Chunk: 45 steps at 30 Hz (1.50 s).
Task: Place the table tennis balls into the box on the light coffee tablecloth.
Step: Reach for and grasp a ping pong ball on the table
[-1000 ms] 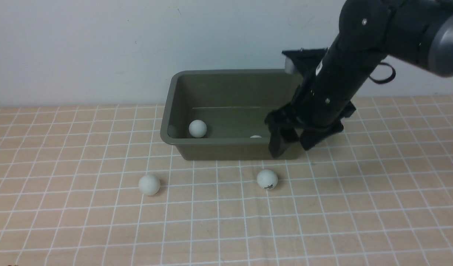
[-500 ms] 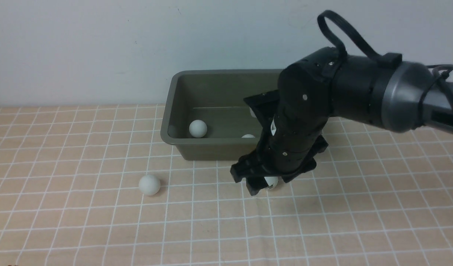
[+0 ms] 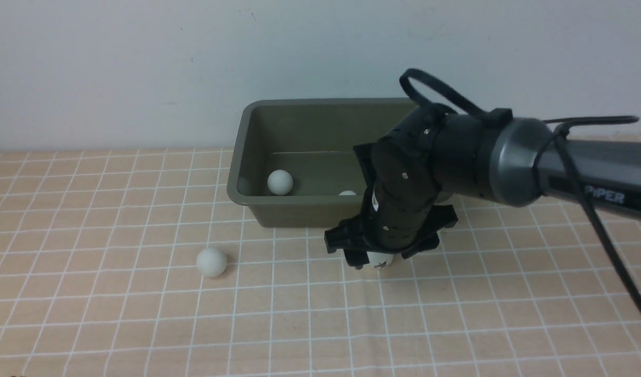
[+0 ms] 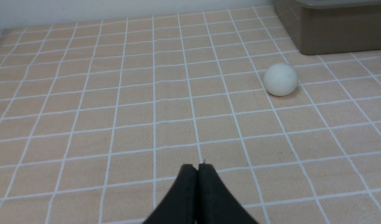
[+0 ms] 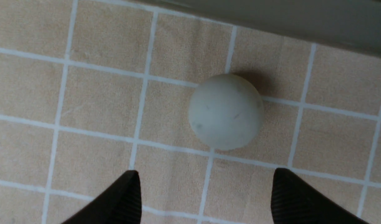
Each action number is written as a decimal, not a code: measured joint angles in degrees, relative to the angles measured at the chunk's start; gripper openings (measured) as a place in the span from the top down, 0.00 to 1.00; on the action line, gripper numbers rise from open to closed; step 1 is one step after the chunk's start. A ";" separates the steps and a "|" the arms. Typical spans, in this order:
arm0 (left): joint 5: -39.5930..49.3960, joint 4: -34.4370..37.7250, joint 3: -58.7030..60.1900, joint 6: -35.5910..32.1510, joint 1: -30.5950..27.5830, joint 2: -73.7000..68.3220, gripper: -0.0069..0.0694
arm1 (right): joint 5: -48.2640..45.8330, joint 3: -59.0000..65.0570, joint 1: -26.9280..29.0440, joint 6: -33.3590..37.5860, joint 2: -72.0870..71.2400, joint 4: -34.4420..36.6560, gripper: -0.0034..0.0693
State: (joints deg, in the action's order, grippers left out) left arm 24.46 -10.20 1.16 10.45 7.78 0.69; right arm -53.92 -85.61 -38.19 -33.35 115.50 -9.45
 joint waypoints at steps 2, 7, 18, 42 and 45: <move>0.00 0.00 0.00 0.00 0.00 0.00 1.00 | 1.39 0.02 0.00 -0.42 1.01 -0.56 0.25; 0.00 0.00 0.00 0.00 0.00 0.00 1.00 | 3.12 0.02 0.00 -3.64 1.80 -3.53 0.25; 0.00 0.00 0.00 0.00 0.00 0.00 1.00 | 5.52 0.02 0.00 -5.72 2.03 -7.53 0.25; 0.00 0.00 0.00 0.00 0.00 0.00 1.00 | 7.23 0.02 0.00 -7.08 6.08 -11.45 0.40; 0.00 0.00 0.00 0.00 0.00 0.00 1.00 | 7.26 0.02 0.00 -7.08 6.08 -11.45 0.45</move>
State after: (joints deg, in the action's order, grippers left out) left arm 24.46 -10.20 1.16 10.45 7.78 0.69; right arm -46.66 -85.59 -38.19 -40.43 121.58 -20.90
